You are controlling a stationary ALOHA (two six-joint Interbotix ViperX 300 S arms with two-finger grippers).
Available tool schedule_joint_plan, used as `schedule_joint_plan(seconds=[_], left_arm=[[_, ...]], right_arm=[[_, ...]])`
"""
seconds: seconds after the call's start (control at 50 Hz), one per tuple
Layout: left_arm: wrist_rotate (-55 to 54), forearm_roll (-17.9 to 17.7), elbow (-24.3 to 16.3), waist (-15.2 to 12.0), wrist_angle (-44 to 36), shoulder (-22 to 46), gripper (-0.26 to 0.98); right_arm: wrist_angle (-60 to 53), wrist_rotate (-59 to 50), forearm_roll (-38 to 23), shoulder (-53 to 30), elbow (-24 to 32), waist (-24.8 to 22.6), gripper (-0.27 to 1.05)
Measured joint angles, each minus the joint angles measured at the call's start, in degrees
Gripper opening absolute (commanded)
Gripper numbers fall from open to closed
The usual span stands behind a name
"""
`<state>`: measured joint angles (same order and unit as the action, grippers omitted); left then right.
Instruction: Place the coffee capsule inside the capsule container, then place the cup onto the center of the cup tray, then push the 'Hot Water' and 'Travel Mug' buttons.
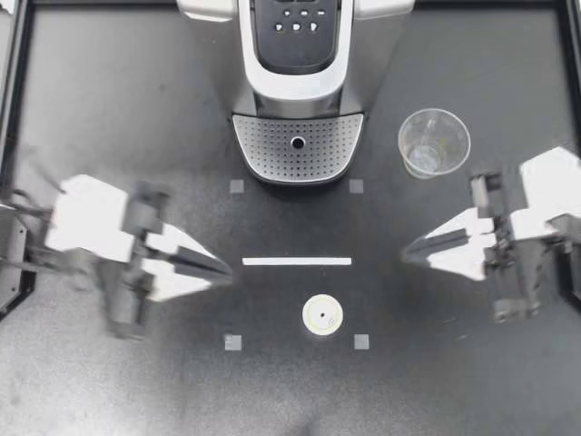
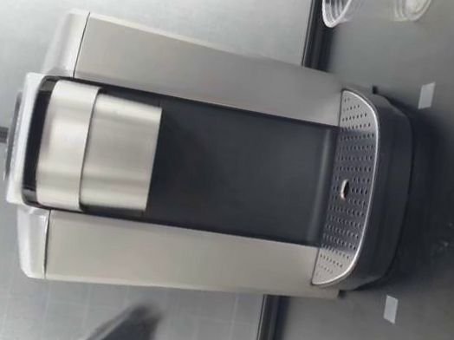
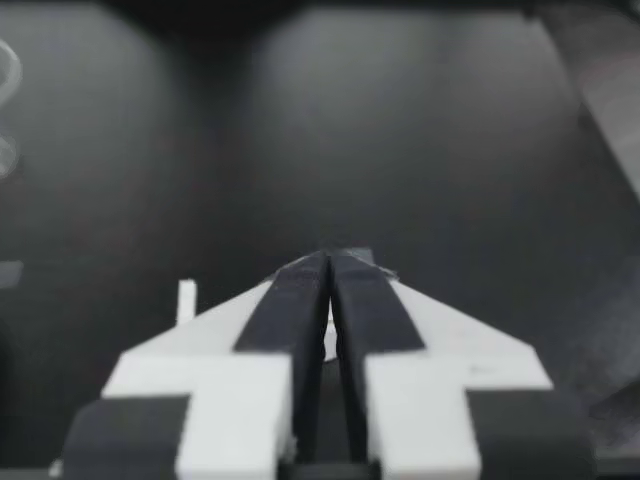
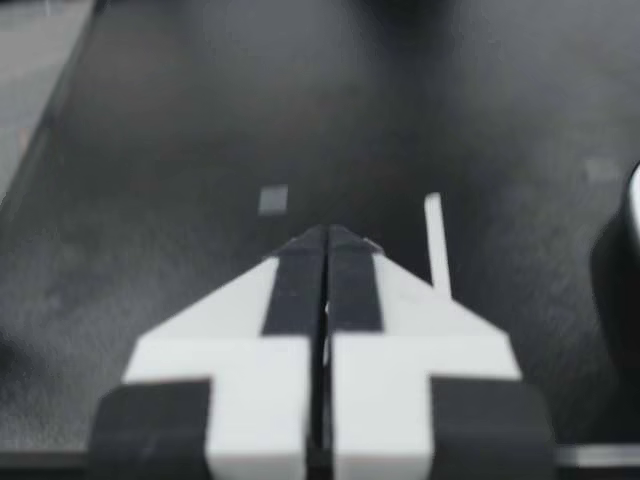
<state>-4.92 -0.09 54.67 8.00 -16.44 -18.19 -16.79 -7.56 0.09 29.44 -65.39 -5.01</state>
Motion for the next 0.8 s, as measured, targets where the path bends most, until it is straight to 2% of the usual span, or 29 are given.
schedule_joint_plan(seconds=[0.12,0.32,0.46,0.56,0.8], left_arm=[[0.3,0.0,-3.3,0.1,3.6,4.5,0.12],[0.4,0.1,-10.5,0.1,15.8,11.2,0.12],[0.2,0.1,-14.7,0.1,21.1,16.3,0.17],[0.3,0.1,-17.1,0.1,23.0,19.3,0.29],[0.7,0.2,-19.4,0.2,24.4,22.4,0.75]], right_arm=[[0.0,0.0,0.0,-4.0,0.9,-0.9,0.06],[0.0,0.0,0.0,-10.5,2.6,-1.6,0.06],[0.0,0.0,0.0,-14.9,4.3,-2.3,0.06],[0.1,0.0,0.0,-17.4,5.4,-3.0,0.06],[0.8,-0.1,0.0,-22.2,7.8,-4.7,0.06]])
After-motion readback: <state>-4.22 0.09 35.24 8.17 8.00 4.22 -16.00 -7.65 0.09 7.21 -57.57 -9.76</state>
